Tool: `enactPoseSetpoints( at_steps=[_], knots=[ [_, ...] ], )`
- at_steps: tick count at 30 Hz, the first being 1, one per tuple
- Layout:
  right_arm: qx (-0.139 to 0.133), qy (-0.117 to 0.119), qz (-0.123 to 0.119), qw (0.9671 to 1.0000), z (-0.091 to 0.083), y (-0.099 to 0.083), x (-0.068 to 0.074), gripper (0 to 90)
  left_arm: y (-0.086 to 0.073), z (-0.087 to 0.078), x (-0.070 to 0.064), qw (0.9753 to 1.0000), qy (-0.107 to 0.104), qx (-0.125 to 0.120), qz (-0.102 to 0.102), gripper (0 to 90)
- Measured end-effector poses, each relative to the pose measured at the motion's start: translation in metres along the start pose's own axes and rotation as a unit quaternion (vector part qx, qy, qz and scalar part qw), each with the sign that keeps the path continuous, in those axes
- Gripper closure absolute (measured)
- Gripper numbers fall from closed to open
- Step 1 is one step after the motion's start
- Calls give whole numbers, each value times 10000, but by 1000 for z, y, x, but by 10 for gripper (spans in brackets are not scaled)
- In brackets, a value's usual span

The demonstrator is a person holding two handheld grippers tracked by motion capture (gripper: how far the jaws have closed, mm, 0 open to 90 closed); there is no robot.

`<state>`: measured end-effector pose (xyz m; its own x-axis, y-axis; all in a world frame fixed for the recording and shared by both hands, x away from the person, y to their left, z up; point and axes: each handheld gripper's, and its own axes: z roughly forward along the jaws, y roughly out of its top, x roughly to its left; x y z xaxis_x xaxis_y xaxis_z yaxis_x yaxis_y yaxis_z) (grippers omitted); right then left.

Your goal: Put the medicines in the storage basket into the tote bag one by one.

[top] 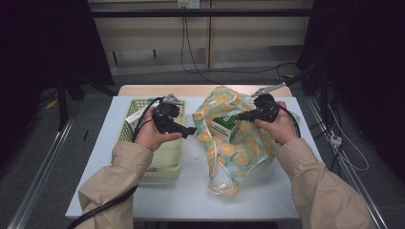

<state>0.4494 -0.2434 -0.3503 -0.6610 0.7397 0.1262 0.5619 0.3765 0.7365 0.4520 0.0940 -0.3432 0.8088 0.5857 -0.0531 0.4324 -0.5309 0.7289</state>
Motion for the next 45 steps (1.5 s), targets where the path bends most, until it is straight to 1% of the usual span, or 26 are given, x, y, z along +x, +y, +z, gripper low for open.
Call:
enactPoseSetpoints(
  at_steps=[3,7,10,11,13,14,16,20,21,22,24,26,27,29,31,32,33,35,36,38,39,40,41,42,43,45],
  knots=[
    [-1,6,13,10000,0,0,0,898,-8,-6,14,9999,113,31,-53,63],
    [-6,1,11,10000,-1,0,0,898,-17,-17,34,9993,314,38,-192,63],
    [-9,-9,9,10000,-1,0,-1,898,-23,-26,49,9983,462,4,-361,63],
    [-9,-12,12,10000,-1,0,-1,898,-25,-28,53,9972,597,-36,-452,64],
    [-26,-7,28,10000,-1,0,-1,898,-29,-33,62,9969,610,-70,-493,66],
    [-20,-7,25,10000,-1,0,-1,898,-31,-35,66,9963,666,-73,-545,69],
    [-18,-7,24,10000,-1,0,-1,898,-35,-37,73,9958,730,-55,-547,71],
    [-35,3,25,10000,-1,1,-1,898,-40,-38,85,9944,868,-35,-600,89],
    [-46,4,35,10000,-2,1,-1,898,-42,-37,87,9932,980,-40,-623,89],
    [-55,12,41,10000,-2,1,-1,898,-44,-36,90,9936,937,-3,-633,90],
    [-43,6,48,10000,-3,1,-2,898,-45,-33,94,9934,999,84,-561,96],
    [-37,8,62,10000,-4,0,-2,898,-46,-31,98,9926,1032,47,-632,98],
    [-29,11,63,10000,-4,0,-3,898,-46,-31,100,9924,1074,52,-604,102],
    [-32,25,58,10000,-4,0,-3,898,-49,-29,106,9913,1132,-26,-674,110],
    [-21,39,72,10000,-4,-1,-4,898,-55,-27,112,9892,1187,6,-858,133],
    [-6,29,60,10000,-4,-1,-5,898,-56,-26,113,9892,1177,47,-870,135],
    [-14,32,67,10000,-4,-1,-5,898,-58,-25,114,9900,1188,102,-749,142],
    [-45,45,74,10000,-5,-1,-5,898,-61,-22,113,9906,1127,135,-764,165],
    [-48,46,76,9999,-5,-1,-5,898,-62,-21,113,9907,1124,250,-722,188],
    [-30,48,91,9999,-5,-1,-6,898,-62,-19,112,9900,1174,395,-676,280],
    [-23,50,73,10000,-5,-1,-6,898,-62,-18,112,9889,1224,447,-710,307],
    [-21,45,73,10000,-5,-1,-5,898,-62,-18,111,9866,1356,506,-752,364],
    [-15,29,49,10000,-5,0,-5,898,-62,-16,110,9852,1412,555,-798,437],
    [-15,7,31,10000,-6,0,-5,898,-62,-16,110,9849,1394,648,-791,510],
    [-19,-2,36,10000,-6,0,-5,898,-62,-15,111,9843,1368,669,-889,550],
    [-33,-7,63,10000,-7,0,-6,898,-62,-14,110,9833,1383,755,-911,559]
  ],
)
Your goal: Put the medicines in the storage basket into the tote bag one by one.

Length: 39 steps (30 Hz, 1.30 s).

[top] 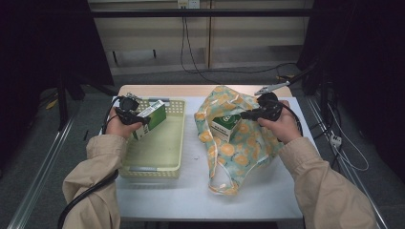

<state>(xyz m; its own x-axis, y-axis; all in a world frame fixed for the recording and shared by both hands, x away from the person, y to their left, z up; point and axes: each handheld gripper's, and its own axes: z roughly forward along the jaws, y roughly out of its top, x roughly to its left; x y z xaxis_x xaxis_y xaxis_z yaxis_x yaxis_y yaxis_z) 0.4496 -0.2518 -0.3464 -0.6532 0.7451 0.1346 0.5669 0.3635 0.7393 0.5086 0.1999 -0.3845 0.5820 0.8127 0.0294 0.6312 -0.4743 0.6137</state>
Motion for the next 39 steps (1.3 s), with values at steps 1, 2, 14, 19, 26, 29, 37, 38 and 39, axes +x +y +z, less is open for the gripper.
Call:
enactPoseSetpoints(
  at_steps=[1,2,14,19,26,29,37,38,39],
  knots=[
    [1,0,8,10000,0,0,0,898,0,0,-1,9999,1,7,-111,571],
    [-1,0,19,10000,0,-1,-1,898,0,0,-2,9998,-73,44,-195,600],
    [-24,-11,67,10000,-1,-2,-2,898,17,-33,-25,9986,-405,-199,-282,629],
    [-15,13,46,10000,3,0,0,898,27,-53,-39,9973,-631,-354,-79,629],
    [36,-38,35,10000,5,0,1,898,36,-78,-59,9950,-809,-484,317,629],
    [-20,-29,40,10000,4,2,1,898,36,-86,-63,9929,-992,-566,347,629],
    [-18,-81,2,10000,0,5,2,898,45,-91,-93,9866,-1342,-703,606,629],
    [-34,-87,1,10000,-1,5,2,899,46,-91,-98,9857,-1389,-704,647,629],
    [-52,-93,5,9999,-2,5,2,898,48,-89,-106,9838,-1483,-735,695,629]
  ],
)
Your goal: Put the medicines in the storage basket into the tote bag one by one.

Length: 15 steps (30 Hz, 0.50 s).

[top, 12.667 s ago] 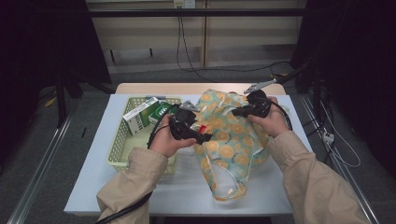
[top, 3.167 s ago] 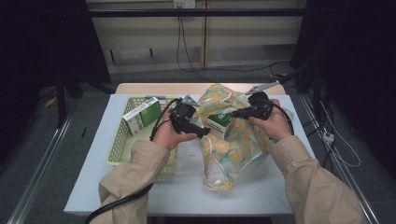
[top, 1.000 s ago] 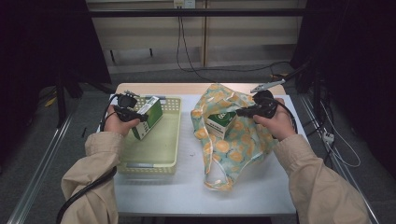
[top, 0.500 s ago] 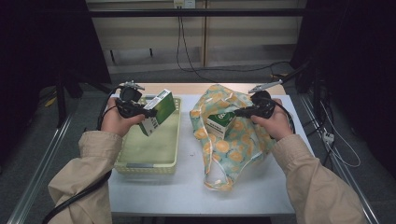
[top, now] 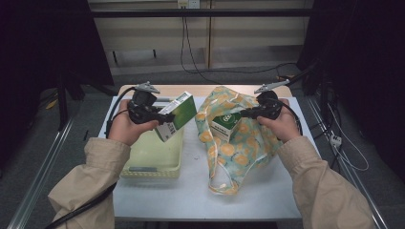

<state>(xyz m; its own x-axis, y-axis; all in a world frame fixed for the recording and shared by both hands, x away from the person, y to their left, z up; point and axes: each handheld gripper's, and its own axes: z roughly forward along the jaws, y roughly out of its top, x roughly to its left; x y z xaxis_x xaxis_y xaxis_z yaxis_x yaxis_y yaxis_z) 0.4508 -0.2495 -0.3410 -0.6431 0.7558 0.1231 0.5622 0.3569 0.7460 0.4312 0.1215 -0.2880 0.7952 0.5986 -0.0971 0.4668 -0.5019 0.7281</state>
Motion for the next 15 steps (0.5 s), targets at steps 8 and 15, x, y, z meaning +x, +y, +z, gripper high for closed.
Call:
enactPoseSetpoints(
  at_steps=[8,15],
  knots=[
    [-81,9,-47,10000,-4,2,1,898,6,33,-41,9981,-502,38,364,629],
    [-98,15,-27,9999,-5,2,1,898,5,59,-59,9961,-662,275,523,629]
  ],
)
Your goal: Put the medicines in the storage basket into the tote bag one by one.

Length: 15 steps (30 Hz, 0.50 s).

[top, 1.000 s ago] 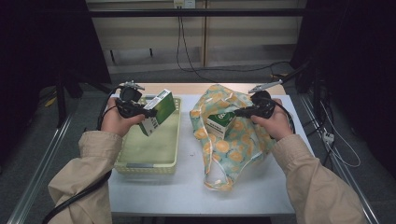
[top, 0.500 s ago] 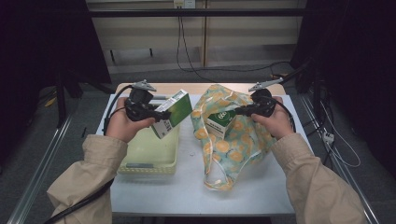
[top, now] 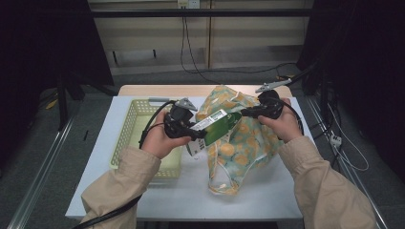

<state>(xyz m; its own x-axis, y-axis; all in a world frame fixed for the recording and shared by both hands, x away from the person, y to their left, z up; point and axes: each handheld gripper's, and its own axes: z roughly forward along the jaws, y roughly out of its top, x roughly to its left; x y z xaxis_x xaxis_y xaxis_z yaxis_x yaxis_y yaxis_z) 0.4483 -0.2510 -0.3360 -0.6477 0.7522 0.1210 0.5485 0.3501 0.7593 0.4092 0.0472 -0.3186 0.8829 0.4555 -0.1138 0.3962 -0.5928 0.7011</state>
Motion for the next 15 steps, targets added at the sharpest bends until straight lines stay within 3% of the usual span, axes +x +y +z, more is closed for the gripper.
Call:
enactPoseSetpoints(
  at_steps=[12,15],
  knots=[
    [6,29,-22,10000,0,1,4,898,1,32,-20,9995,-260,151,91,629],
    [16,23,-18,10000,0,0,5,898,3,40,-24,9995,-234,165,150,629]
  ],
)
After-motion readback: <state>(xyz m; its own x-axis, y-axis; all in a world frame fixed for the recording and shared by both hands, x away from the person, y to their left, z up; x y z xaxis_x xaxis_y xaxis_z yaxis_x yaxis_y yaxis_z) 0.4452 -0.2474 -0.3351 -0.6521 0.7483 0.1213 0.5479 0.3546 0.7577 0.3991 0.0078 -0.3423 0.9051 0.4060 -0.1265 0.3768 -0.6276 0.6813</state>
